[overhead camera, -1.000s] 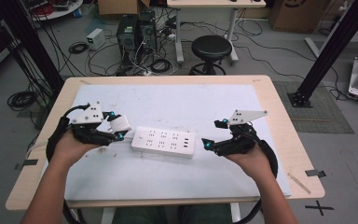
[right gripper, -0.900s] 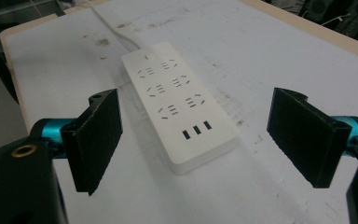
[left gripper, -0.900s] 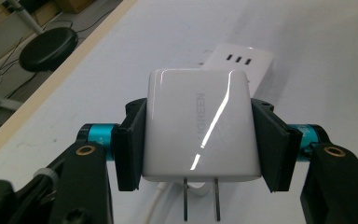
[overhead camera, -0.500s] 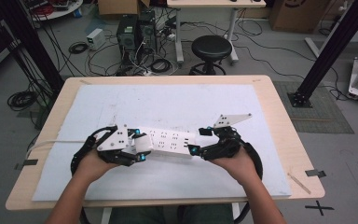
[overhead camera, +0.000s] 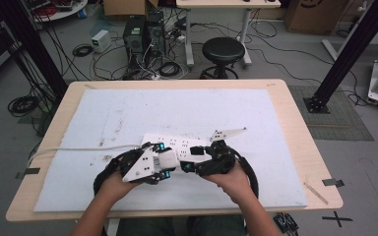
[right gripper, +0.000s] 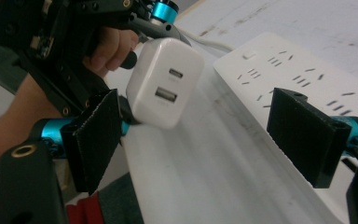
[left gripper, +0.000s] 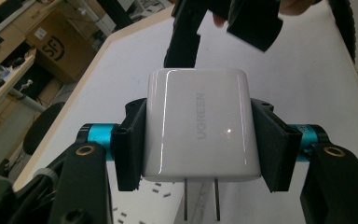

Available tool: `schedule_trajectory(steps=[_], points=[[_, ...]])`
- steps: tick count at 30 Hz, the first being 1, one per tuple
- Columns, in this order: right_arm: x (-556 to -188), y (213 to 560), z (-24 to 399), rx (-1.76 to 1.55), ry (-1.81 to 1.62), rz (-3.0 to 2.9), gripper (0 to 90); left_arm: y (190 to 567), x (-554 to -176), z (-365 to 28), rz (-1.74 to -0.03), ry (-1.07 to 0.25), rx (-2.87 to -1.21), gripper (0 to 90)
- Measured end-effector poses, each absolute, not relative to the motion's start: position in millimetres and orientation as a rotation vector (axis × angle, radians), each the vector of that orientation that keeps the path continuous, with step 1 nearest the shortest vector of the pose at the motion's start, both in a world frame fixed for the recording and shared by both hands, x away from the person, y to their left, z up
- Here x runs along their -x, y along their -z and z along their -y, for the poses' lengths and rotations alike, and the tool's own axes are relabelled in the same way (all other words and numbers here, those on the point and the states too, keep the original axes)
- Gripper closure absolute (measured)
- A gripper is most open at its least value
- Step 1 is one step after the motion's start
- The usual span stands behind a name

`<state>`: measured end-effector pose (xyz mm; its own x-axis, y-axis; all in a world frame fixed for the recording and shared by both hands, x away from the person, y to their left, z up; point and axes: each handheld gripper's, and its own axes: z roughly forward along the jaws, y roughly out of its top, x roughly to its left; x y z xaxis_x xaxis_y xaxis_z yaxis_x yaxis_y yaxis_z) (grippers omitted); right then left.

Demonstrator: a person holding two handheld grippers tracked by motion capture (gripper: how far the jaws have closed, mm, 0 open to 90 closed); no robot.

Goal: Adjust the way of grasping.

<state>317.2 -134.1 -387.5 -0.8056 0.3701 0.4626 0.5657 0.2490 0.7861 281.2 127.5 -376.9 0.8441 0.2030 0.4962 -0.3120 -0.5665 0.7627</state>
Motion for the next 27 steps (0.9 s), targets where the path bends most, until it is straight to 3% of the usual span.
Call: schedule_trajectory(steps=[6,27], points=[[-317,395,128,0.851,1.616,2.235,18.4,380,-274,-117,0.142,-0.704,-2.069,42.4],[-318,406,121,0.771,1.602,2.051,57.0,374,-268,-107,0.195,-0.758,-2.060,42.4]])
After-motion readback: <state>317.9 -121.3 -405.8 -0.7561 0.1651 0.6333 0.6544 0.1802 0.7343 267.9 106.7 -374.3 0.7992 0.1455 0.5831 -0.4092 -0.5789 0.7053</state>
